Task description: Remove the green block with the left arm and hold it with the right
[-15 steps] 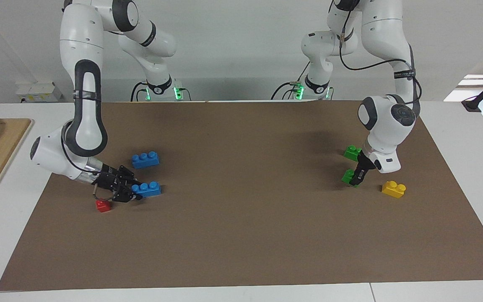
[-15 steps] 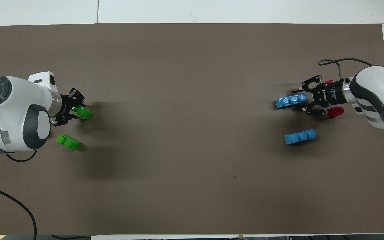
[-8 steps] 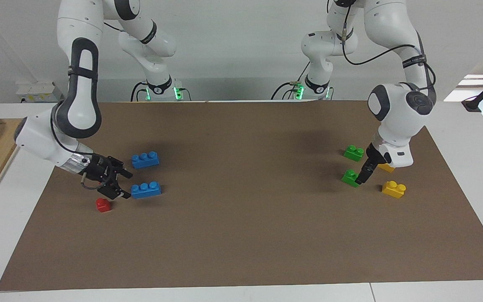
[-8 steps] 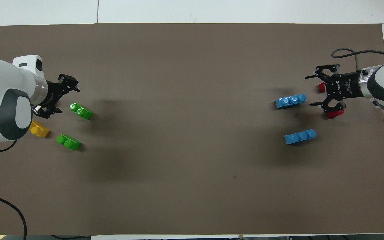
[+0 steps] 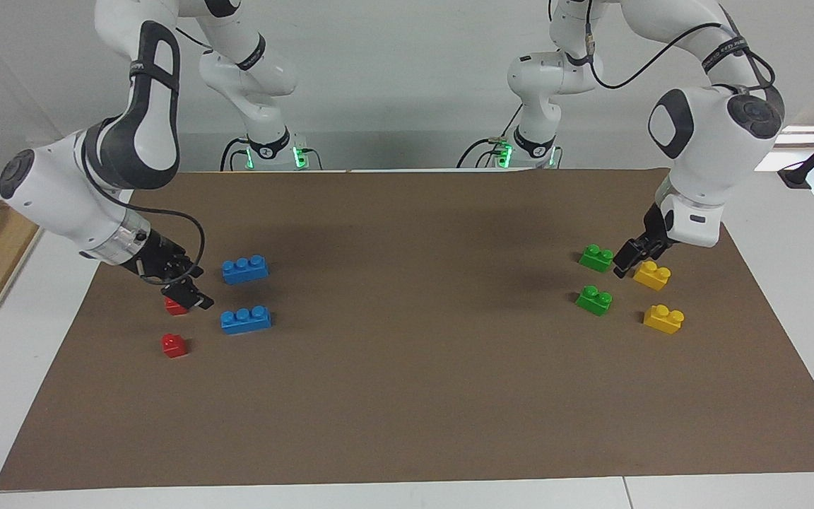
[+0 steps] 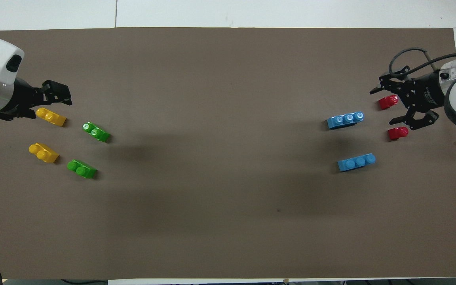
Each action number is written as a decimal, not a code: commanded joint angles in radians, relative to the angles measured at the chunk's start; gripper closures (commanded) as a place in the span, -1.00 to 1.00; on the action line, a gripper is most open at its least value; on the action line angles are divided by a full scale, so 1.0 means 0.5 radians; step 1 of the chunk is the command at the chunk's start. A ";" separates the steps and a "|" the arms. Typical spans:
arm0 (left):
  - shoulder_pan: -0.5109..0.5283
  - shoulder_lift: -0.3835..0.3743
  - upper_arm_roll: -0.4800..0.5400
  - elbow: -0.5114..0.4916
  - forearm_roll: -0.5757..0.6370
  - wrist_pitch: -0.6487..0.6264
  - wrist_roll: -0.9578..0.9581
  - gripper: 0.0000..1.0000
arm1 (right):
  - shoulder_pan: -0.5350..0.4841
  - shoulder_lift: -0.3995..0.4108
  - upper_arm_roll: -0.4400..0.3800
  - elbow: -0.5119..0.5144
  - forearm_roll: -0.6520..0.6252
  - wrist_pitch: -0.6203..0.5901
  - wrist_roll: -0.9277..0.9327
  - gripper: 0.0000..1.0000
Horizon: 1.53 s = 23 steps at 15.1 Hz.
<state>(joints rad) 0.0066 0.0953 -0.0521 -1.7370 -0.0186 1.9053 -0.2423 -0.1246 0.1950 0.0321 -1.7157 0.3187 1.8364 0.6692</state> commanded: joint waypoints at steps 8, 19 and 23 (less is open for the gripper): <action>0.005 -0.341 -0.003 -0.054 0.034 -0.393 0.491 -1.00 | -0.011 -0.347 0.025 -0.002 -0.401 -0.378 -1.098 -1.00; -0.001 -0.424 0.000 -0.109 0.034 -0.448 0.546 -1.00 | 0.065 -0.448 0.040 0.112 -0.542 -0.433 -1.431 -1.00; 0.005 -0.448 0.000 -0.106 0.034 -0.479 0.552 -1.00 | 0.087 -0.451 0.043 0.103 -0.625 -0.442 -1.434 -1.00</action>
<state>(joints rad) 0.0065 -0.0967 -0.0536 -1.7662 -0.0181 1.6789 0.0176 -0.0849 -0.0432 0.0476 -1.6827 0.0518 1.6249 -0.0280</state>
